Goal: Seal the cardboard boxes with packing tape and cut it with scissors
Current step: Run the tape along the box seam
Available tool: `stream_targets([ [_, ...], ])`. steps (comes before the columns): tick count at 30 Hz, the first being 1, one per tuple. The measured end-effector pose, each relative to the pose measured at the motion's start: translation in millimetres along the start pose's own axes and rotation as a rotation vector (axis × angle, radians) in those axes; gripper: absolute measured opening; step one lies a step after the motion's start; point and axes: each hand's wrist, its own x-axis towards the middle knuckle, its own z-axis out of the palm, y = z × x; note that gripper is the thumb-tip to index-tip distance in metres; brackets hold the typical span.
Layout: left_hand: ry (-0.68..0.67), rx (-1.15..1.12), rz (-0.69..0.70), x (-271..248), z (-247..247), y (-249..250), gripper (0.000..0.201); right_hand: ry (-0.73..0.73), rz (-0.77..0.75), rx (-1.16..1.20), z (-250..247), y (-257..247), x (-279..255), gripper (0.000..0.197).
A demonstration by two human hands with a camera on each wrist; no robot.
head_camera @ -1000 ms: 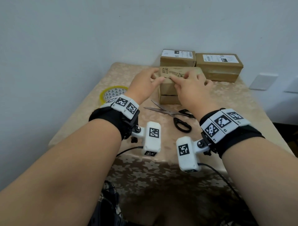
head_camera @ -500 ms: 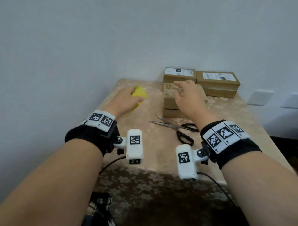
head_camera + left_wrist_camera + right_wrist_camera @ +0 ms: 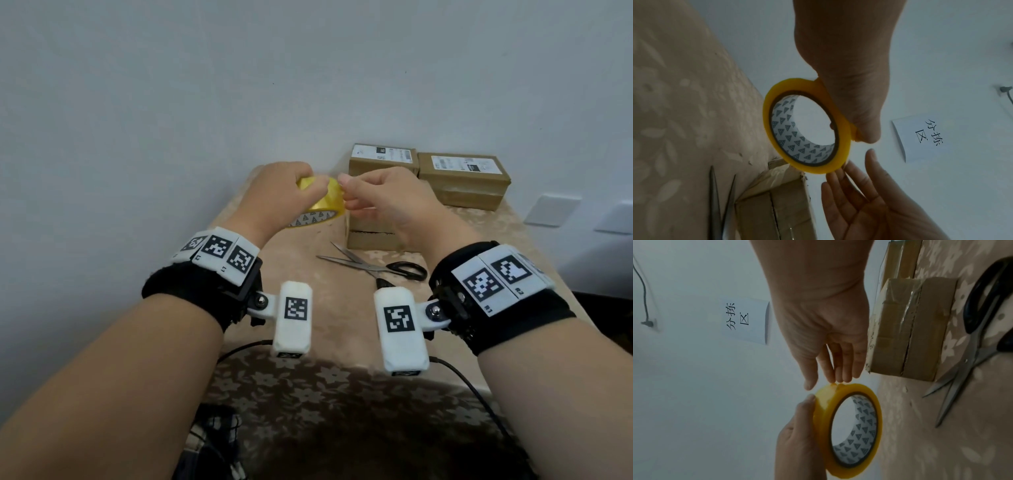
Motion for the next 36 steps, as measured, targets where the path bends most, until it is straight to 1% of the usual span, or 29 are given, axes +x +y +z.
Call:
stream_targets([
  [1,-0.005,0.013,0.002,0,0,0,0.042,0.006,0.000,0.007,1,0,0,0.023],
  [3,-0.016,0.042,0.006,-1,1,0,0.044,0.016,0.015,0.032,2,0,1,0.026],
  [8,-0.013,0.078,0.015,0,3,0,0.041,0.012,0.100,0.092,7,1,3,0.024],
  [10,-0.005,0.098,0.012,0,4,0,0.042,0.002,0.129,0.095,7,2,3,0.025],
  [12,-0.002,0.101,0.011,0,4,0,0.042,0.000,0.143,0.075,7,2,3,0.021],
  [15,-0.010,0.095,0.012,1,5,1,0.040,0.011,0.144,0.074,8,3,3,0.012],
  [18,-0.004,0.081,0.005,2,5,4,0.041,0.082,0.094,0.043,11,3,4,0.011],
  [21,0.016,-0.002,-0.006,4,6,3,0.034,0.149,0.036,0.062,14,1,5,0.011],
  [24,0.034,-0.213,-0.044,4,6,1,0.022,0.238,0.056,0.088,15,2,8,0.016],
  [27,0.046,-0.310,-0.101,4,6,1,0.029,0.318,0.114,0.159,13,6,10,0.020],
  [29,0.048,-0.234,-0.130,5,6,2,0.035,0.362,0.138,0.174,11,8,11,0.021],
  [32,0.054,-0.025,-0.203,7,8,3,0.044,0.406,0.173,0.134,10,10,12,0.019],
  [34,0.058,0.026,-0.221,8,10,4,0.046,0.410,0.175,0.117,12,12,13,0.018],
  [36,0.078,0.008,-0.217,9,13,5,0.045,0.389,0.170,0.093,16,13,13,0.013],
])
